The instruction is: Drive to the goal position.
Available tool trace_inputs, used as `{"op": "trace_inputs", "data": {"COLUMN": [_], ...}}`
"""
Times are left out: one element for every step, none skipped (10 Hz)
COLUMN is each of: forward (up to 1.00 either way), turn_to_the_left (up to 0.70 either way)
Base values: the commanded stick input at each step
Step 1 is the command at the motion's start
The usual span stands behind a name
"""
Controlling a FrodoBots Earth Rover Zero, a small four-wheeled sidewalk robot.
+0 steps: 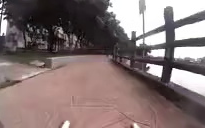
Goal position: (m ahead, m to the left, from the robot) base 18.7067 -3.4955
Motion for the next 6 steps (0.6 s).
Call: {"op": "trace_inputs", "data": {"forward": [1.0, 1.0, 1.0, 1.0, 1.0, 1.0], "turn_to_the_left": [0.0, 0.0, 0.0, 0.0, 0.0, 0.0]}}
